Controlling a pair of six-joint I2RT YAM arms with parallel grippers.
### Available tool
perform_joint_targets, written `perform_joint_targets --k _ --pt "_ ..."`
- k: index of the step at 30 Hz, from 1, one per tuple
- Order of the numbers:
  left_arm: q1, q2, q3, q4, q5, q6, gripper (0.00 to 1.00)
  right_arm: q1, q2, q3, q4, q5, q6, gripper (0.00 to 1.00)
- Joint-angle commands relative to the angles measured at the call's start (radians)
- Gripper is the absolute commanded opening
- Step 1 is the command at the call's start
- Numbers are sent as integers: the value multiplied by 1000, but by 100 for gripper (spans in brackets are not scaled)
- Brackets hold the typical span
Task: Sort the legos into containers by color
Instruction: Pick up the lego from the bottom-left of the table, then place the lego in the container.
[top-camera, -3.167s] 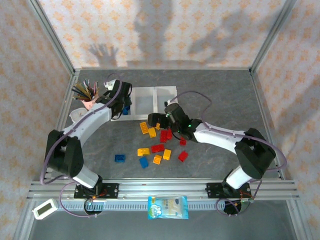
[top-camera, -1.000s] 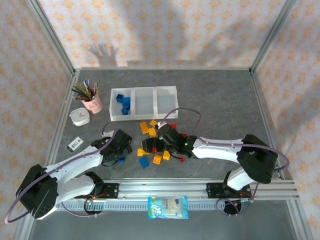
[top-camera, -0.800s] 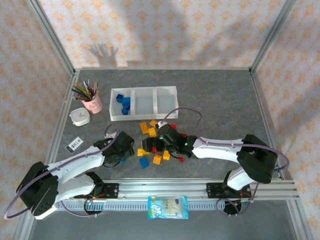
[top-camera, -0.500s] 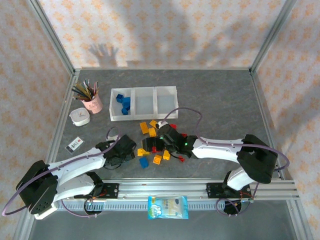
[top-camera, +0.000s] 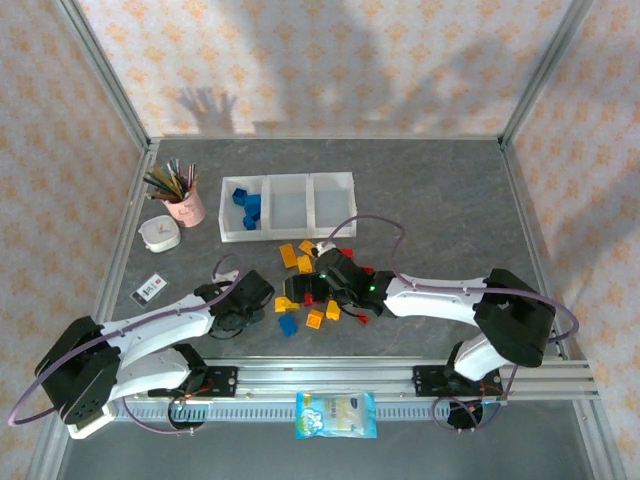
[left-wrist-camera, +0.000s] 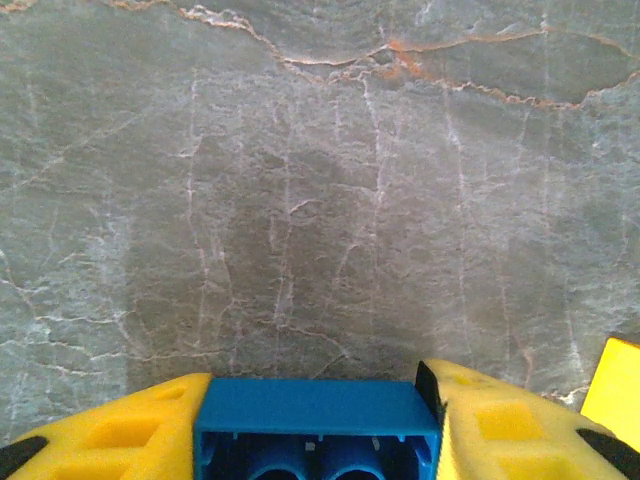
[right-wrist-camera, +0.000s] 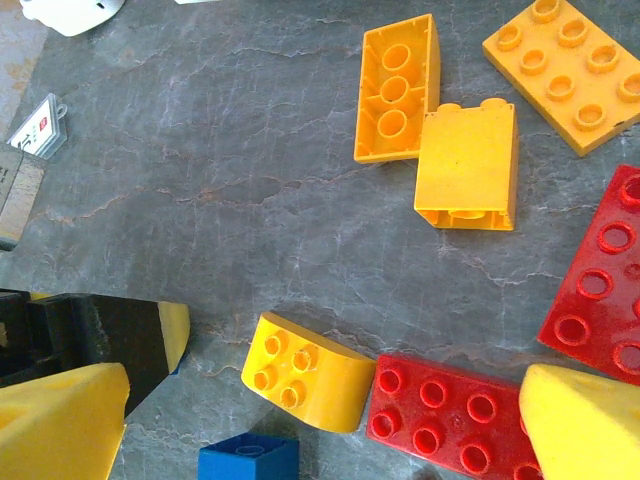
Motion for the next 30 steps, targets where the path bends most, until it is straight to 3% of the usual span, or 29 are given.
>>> perform_joint_targets --k 1,8,13,23,30 --pt "-11 -25 20 -38 -39 -4 46 4 -41 32 -10 39 -1 100" --pt "4 -77 147 -88 -143 35 46 -46 -63 97 -67 28 -20 100" --pt "103 -17 291 -68 -183 156 46 -110 -73 146 -97 33 -39 100" --pt "334 269 584 44 -213 401 46 -193 -56 183 -79 37 -47 100" --pt "423 466 727 101 -186 464 46 -200 -59 171 -74 51 -44 100"
